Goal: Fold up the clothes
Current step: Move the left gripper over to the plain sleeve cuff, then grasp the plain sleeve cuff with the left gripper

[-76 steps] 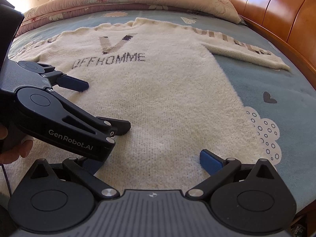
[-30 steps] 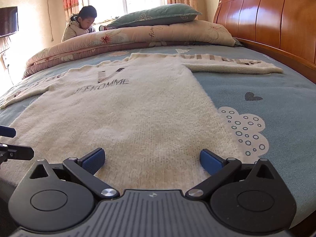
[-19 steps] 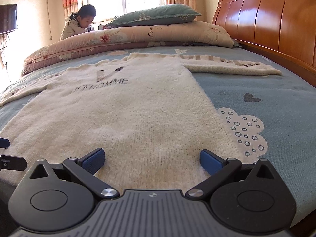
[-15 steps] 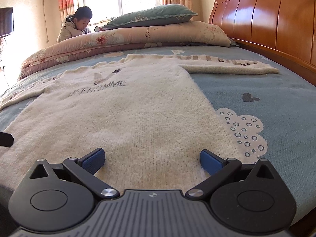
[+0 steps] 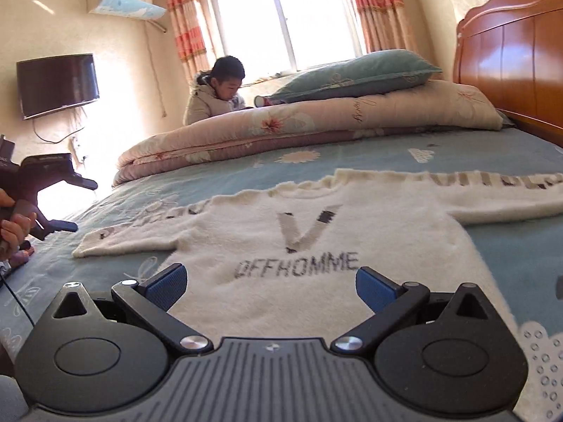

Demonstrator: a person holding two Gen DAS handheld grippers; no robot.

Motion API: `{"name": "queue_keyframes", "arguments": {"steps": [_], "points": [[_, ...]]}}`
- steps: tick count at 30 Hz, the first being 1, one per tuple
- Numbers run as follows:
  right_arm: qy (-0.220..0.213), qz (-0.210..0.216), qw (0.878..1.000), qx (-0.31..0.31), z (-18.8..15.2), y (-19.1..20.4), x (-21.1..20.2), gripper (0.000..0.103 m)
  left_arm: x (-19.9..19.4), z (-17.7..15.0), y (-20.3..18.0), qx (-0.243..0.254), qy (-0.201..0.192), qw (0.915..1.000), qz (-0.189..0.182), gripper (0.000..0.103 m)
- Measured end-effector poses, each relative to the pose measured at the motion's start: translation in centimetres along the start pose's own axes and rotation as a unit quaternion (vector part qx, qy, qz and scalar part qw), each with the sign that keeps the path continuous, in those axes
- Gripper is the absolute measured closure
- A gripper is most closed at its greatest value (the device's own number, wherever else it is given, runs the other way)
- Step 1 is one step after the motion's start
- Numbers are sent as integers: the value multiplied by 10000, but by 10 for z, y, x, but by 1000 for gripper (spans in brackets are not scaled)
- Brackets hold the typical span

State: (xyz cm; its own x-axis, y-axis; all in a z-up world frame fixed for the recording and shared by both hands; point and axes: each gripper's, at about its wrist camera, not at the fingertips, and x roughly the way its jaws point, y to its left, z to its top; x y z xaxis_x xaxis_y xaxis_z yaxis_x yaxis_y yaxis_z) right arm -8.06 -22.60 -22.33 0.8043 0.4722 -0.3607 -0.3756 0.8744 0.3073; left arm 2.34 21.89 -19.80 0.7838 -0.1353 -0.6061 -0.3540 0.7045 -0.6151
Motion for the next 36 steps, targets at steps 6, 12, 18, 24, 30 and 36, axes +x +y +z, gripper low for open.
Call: {"name": "queue_keyframes", "arguments": {"steps": [6, 12, 18, 24, 30, 36], "points": [[449, 1012, 9938, 95, -2, 19, 68, 0, 35, 15, 69, -1240, -191, 9917, 278, 46], [587, 674, 9957, -228, -14, 16, 64, 0, 61, 21, 124, -2284, -624, 9708, 373, 48], [727, 682, 9940, 448, -15, -4, 70, 0, 78, 30, 133, -2348, -881, 9677, 252, 47], [770, 499, 9951, 378, -19, -3, 75, 0, 90, 40, 137, -2332, -955, 9676, 159, 46], [840, 528, 9951, -8, -23, 10, 77, 0, 98, 49, 140, -2341, -1115, 9658, 71, 45], [841, 427, 9949, -366, -26, 19, 77, 0, 112, 62, 136, -2145, -1210, 9691, -142, 26]]}}
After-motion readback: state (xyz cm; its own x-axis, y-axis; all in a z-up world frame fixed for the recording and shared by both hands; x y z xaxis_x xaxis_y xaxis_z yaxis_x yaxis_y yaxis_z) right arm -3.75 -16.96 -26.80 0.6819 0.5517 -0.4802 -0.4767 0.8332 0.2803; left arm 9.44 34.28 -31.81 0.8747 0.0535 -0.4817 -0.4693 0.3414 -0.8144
